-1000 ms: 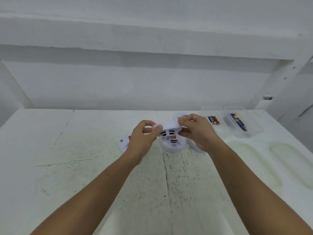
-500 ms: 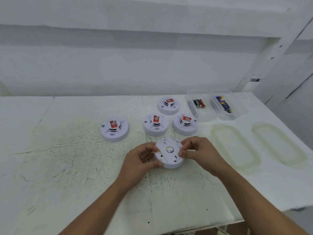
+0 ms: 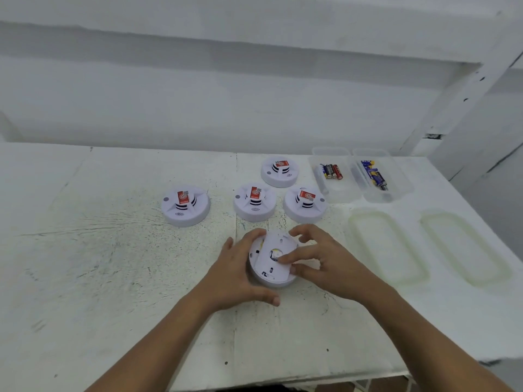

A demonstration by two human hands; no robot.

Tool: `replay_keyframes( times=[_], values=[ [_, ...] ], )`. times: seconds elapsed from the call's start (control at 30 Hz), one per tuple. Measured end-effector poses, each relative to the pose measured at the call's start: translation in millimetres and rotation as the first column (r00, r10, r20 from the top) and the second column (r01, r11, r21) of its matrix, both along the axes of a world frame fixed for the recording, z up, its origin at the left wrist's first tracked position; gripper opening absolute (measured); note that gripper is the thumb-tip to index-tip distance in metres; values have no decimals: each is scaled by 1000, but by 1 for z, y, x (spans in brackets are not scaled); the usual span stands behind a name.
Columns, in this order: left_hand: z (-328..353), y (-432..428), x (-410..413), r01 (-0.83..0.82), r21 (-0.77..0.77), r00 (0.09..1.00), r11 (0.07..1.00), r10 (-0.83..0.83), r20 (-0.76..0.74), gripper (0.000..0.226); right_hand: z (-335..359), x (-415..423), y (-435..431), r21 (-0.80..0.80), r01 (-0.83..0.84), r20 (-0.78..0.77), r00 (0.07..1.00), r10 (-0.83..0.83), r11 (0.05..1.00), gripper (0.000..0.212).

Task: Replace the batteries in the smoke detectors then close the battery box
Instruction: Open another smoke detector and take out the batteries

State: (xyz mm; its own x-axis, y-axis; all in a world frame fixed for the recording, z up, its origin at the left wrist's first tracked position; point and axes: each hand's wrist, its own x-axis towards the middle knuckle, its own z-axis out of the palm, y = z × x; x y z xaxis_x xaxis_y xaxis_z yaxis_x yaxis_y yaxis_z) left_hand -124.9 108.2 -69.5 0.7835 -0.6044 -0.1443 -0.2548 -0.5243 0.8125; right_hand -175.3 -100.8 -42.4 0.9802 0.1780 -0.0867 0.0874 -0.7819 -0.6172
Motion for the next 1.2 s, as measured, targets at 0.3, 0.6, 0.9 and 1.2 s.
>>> replay_keyframes(
  times=[0.3,0.6,0.9,1.2],
  values=[
    [-5,-12,5,6,-42,1000,999,-7,-5,115,3,5,0,-230,-233,113,958,264,945,21],
    [-23,-14,2,18,-44,976,999,-8,216,114,6,-1,12,-308,-170,110,971,213,936,26],
    [-21,-22,7,-18,-9,981,1000,20,193,106,-2,-2,17,-213,-83,47,994,95,974,32],
    [-20,-22,10,-10,35,986,999,4,165,101,-6,5,3,-111,-165,80,982,174,980,41]
  ],
)
